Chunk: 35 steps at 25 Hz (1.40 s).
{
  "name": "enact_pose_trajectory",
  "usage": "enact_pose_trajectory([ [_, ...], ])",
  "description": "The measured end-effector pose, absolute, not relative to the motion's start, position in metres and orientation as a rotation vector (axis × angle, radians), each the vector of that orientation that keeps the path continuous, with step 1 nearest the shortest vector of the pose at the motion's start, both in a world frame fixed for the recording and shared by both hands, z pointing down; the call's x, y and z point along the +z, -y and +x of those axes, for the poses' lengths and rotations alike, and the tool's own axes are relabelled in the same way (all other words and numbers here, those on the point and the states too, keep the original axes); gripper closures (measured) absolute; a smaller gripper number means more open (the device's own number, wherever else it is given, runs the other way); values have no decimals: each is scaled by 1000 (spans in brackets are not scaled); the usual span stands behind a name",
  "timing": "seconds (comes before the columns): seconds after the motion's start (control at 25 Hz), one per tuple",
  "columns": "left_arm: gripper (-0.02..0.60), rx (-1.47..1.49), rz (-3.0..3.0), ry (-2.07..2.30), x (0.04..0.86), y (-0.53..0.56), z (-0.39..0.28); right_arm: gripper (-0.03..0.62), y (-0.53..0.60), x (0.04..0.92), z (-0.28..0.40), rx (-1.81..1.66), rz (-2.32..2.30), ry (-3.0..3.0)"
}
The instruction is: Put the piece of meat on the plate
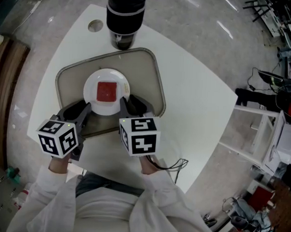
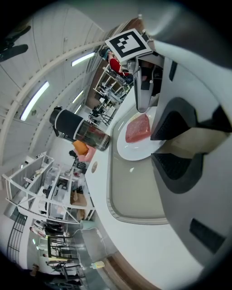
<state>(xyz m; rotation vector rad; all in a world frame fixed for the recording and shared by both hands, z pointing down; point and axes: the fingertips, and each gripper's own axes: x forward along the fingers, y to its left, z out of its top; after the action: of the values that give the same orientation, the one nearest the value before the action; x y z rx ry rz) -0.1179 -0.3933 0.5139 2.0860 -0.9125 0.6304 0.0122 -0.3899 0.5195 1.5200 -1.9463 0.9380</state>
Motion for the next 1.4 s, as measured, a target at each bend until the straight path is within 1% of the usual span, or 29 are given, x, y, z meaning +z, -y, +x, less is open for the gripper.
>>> enact_pose_trajectory([
  [0.24, 506, 594, 2083, 947, 505, 387, -126, 496, 385, 507, 14, 894, 1539, 1969],
  [0.52, 506, 537, 2129, 961, 482, 367, -119, 496, 367, 484, 18, 891, 1556, 2025],
  [0.72, 506, 433, 2158, 956, 464, 347, -112, 496, 348, 468, 18, 881, 1540, 2104],
  [0.8, 508, 382, 2171, 944, 457, 336, -107, 510, 337, 462, 19, 874, 1520, 2149],
  [0.88, 508, 349, 2188, 929, 450, 325, -100, 547, 326, 455, 21, 864, 1508, 2202],
  [1.0, 511, 307, 2213, 899, 441, 305, -89, 564, 307, 441, 25, 870, 1512, 2299],
  [1.2, 541, 234, 2243, 846, 433, 268, -68, 576, 275, 428, 40, 862, 1547, 2356],
  [1.4, 549, 188, 2246, 821, 431, 229, -47, 576, 240, 420, 55, 831, 1528, 2398],
])
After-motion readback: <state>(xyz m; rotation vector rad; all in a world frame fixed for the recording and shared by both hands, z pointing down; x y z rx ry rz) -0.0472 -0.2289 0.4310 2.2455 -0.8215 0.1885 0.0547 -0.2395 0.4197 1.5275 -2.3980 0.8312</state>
